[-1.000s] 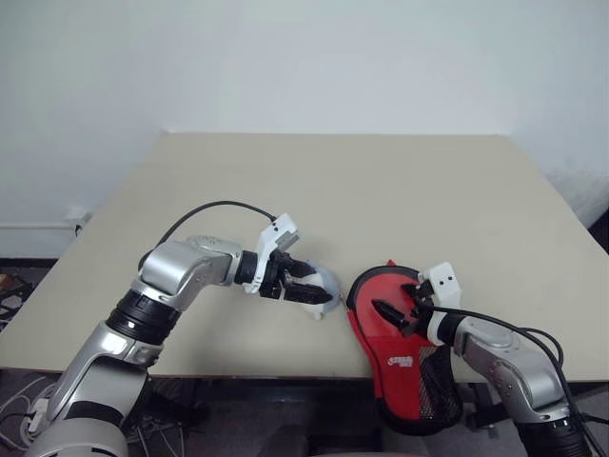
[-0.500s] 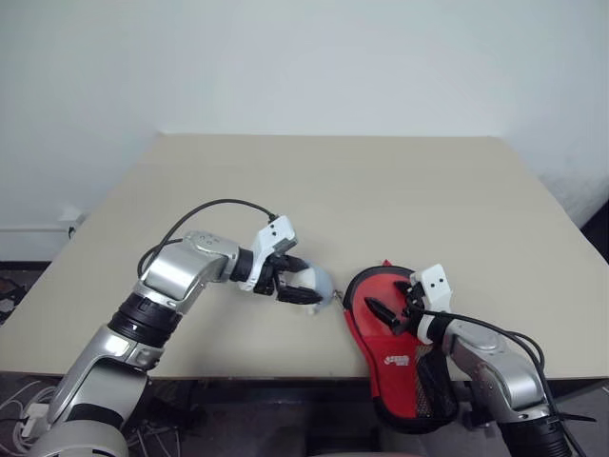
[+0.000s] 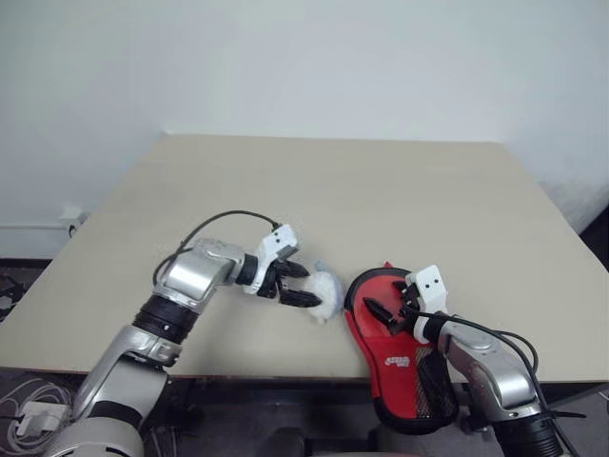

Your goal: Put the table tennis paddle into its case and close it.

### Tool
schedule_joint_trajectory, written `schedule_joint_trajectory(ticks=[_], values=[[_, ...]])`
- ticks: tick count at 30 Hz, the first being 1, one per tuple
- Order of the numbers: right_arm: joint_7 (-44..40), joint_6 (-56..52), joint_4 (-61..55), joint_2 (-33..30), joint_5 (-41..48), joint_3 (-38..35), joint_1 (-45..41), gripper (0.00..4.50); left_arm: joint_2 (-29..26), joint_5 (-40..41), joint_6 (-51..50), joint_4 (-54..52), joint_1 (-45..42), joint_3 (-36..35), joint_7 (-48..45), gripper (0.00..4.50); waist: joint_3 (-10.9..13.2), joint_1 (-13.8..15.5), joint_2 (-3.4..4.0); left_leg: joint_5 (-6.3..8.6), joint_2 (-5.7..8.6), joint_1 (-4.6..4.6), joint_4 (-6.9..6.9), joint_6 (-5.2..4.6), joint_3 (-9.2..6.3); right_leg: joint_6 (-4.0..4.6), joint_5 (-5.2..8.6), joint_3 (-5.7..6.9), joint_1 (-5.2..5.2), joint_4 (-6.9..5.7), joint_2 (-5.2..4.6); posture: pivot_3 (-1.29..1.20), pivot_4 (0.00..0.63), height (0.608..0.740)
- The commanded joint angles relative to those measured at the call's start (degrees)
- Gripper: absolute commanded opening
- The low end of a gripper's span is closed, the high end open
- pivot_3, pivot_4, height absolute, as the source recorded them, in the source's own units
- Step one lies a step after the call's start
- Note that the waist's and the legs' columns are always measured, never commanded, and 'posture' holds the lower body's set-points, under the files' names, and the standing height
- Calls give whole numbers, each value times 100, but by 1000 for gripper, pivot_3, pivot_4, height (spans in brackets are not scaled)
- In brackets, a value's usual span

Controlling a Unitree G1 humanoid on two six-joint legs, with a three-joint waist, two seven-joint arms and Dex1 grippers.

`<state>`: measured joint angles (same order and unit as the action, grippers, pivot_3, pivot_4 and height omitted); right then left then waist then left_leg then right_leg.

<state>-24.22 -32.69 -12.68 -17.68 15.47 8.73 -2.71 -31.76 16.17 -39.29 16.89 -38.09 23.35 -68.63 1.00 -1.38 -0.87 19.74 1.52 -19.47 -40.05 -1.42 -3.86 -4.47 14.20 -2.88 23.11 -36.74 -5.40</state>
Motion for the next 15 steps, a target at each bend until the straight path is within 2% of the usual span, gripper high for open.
schedule_joint_trajectory(ticks=[1,2,5,15], values=[[-35,-269,361,-33,-125,160,103,4500,71,-186,55,143,-108,89,-130,4479,-1,0,-1,0,0,0,0,0,-1,0,0,0,0,-1,0,0,0,716],[-35,-271,358,-36,-127,161,105,4500,89,-199,80,170,-97,106,-173,4479,-1,0,-1,0,-1,0,0,0,-2,0,0,0,0,-2,1,0,0,716],[7,-288,404,-30,-171,147,96,4500,222,-279,199,439,-154,41,-188,3845,-4,1,-2,0,-2,2,-1,0,-2,0,0,0,-1,-2,2,0,0,716],[-38,-400,436,-62,-318,238,142,4500,382,-255,300,831,-667,-94,-752,716,-6,10,-6,1,-1,12,-9,-1,-6,1,0,8,-23,-1,1,0,0,716]])
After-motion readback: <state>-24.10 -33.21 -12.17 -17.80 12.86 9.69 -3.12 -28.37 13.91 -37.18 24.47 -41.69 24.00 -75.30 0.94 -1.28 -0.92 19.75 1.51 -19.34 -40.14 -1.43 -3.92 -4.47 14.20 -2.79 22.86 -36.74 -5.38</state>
